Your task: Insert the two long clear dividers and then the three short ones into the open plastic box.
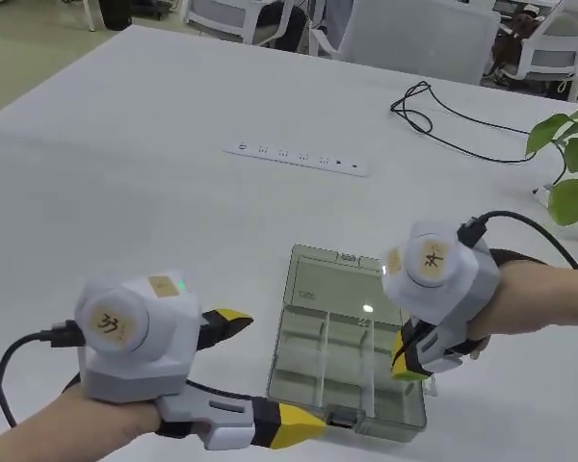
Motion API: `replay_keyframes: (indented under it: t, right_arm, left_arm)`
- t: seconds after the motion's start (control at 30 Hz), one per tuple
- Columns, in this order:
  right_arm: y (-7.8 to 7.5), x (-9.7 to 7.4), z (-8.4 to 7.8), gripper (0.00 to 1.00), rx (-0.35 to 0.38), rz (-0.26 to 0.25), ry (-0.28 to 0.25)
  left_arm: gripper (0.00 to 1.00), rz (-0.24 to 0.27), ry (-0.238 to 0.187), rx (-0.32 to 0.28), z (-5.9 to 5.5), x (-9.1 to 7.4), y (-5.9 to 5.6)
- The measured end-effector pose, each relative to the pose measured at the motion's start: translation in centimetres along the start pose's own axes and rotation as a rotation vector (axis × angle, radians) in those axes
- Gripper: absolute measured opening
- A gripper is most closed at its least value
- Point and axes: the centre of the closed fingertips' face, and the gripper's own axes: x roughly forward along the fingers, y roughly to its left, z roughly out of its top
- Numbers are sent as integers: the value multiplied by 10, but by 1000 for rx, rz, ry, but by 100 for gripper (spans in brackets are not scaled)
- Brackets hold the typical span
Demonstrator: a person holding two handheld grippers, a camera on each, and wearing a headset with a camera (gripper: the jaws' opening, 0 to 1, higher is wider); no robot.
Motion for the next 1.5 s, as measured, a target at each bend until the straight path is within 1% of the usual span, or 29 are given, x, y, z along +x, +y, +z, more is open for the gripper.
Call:
replay_keyframes:
  t: [0.13, 0.23, 0.27, 0.3, 0.33, 0.37, 0.43, 0.47, 0.5, 0.53, 0.63, 0.67, 0.77, 0.83, 0.87, 1.0, 1.03, 1.1, 1.17, 1.2, 1.23, 1.3, 1.33, 1.37, 1.4, 1.43, 1.5]
  right_arm:
    - [0, 0, 0, 3, 4, -5, -11]
    - [0, 1, 0, 3, 20, -7, -27]
    - [0, 1, -1, 4, 25, -9, -29]
    - [0, 0, -1, 7, 34, -19, -43]
    - [0, -2, 1, 10, 38, -18, -61]
    - [0, -6, 4, 12, 59, -25, -94]
    - [2, -11, 7, 17, 64, -24, -127]
    - [3, -14, 11, 21, 56, -37, -165]
    - [2, -16, 13, 25, 57, -52, -188]
    - [4, -20, 13, 28, 79, -58, -208]
    - [10, -25, 16, 31, 107, -62, -272]
    - [12, -27, 18, 32, 129, -64, -306]
    - [16, -32, 17, 38, 178, -84, -359]
    - [19, -36, 15, 43, 209, -104, -396]
    - [19, -39, 16, 46, 222, -127, -428]
    - [18, -49, 15, 64, 292, -203, -522]
    - [16, -53, 14, 67, 318, -238, -550]
    - [17, -56, 10, 72, 374, -256, -578]
    - [18, -59, 4, 79, 420, -294, -614]
    - [20, -59, 2, 82, 413, -302, -616]
    - [19, -59, 0, 86, 429, -322, -626]
    - [24, -58, -6, 92, 460, -338, -633]
    - [23, -59, -11, 96, 500, -369, -645]
    - [25, -59, -13, 98, 506, -375, -655]
    - [27, -59, -16, 100, 532, -387, -673]
    - [29, -59, -19, 100, 554, -391, -681]
    - [33, -56, -28, 100, 592, -402, -685]
  left_arm:
    - [90, -1, -1, 1, 0, 1, 0]
    - [89, -3, -4, 2, 1, 1, 0]
    - [89, -4, -3, 3, 2, 1, 0]
    - [89, -2, -3, 5, 2, 0, 0]
    - [89, -2, -5, 5, 3, 0, 1]
    - [89, -2, -5, 4, 3, 0, 1]
    - [90, 1, -4, 7, 3, -1, 1]
    - [89, 0, -4, 6, 3, -1, 2]
    - [89, 1, -4, 6, 3, -1, 2]
    - [90, 2, -5, 7, 3, -2, 2]
    - [90, 9, -13, 2, 3, -3, 3]
    - [90, 10, -14, -4, 2, -4, 3]
    - [90, 14, -14, -5, 1, -5, 4]
    - [90, 14, -12, -6, 0, -7, 3]
    - [90, 16, -14, -6, 0, -7, 3]
    - [90, 27, -24, -15, 1, -11, 4]
    - [90, 28, -28, -17, 1, -12, 5]
    - [90, 32, -29, -16, 1, -14, 5]
    - [91, 37, -22, -9, -1, -15, 7]
    - [91, 39, -21, -9, -1, -16, 7]
    - [91, 41, -21, -8, -1, -17, 8]
    - [93, 53, -19, 3, -1, -19, 11]
    - [94, 64, -15, 13, -2, -21, 12]
    - [95, 68, -16, 13, -2, -22, 13]
    - [97, 84, -21, 15, -1, -23, 16]
    - [99, 90, -23, 20, -1, -24, 17]
    - [100, 106, -32, 27, -1, -27, 19]
